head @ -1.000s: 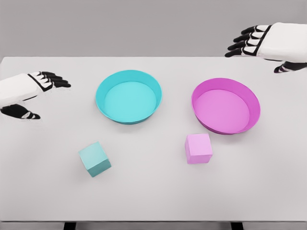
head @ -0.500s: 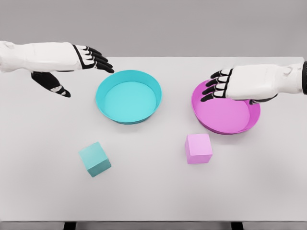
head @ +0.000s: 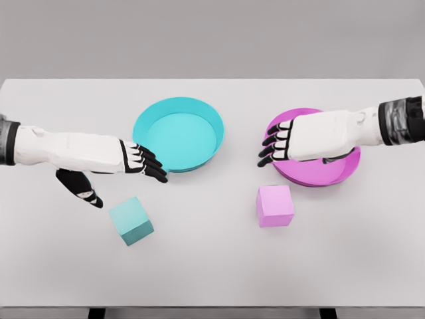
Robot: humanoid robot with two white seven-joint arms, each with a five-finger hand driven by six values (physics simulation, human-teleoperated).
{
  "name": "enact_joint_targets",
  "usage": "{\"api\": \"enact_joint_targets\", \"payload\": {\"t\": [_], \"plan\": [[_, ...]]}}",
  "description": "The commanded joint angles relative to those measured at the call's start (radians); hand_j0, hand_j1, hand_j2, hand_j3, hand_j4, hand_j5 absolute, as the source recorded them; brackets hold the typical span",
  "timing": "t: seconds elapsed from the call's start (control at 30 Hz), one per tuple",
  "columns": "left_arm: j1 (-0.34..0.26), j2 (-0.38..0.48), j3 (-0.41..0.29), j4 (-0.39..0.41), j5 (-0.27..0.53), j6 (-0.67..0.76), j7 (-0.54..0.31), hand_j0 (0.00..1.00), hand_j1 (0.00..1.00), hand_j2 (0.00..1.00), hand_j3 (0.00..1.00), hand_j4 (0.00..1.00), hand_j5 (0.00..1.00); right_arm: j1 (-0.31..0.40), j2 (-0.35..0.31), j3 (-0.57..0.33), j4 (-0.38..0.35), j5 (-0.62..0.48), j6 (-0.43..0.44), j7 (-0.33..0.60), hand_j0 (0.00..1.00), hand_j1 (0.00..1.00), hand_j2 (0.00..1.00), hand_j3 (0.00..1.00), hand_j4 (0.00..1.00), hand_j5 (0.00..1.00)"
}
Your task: Place the blocks in the corresponding plates according to their colors
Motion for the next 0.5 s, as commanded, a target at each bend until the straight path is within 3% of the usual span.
{"api": "enact_joint_targets", "payload": {"t": [0.0, 0.3, 0.47], "plan": [[0.002, 0.004, 0.000, -0.003, -0.006, 0.003, 0.000, 1.00, 1.00, 1.00, 1.00, 1.00, 1.00, 0.000, 0.013, 0.043, 0.000, -0.003, 0.002, 0.000, 1.00, 1.00, 1.00, 1.00, 1.00, 1.00], [0.044, -0.005, 0.021, -0.003, -0.124, 0.003, 0.000, 1.00, 1.00, 1.00, 1.00, 1.00, 1.00, -0.002, 0.036, 0.117, 0.000, 0.003, 0.002, 0.000, 1.00, 1.00, 1.00, 1.00, 1.00, 1.00], [0.097, -0.033, 0.053, -0.003, -0.181, 0.003, 0.000, 1.00, 1.00, 1.00, 1.00, 1.00, 1.00, -0.006, 0.056, 0.128, 0.000, 0.047, 0.002, 0.000, 1.00, 1.00, 1.00, 1.00, 1.00, 1.00]]}}
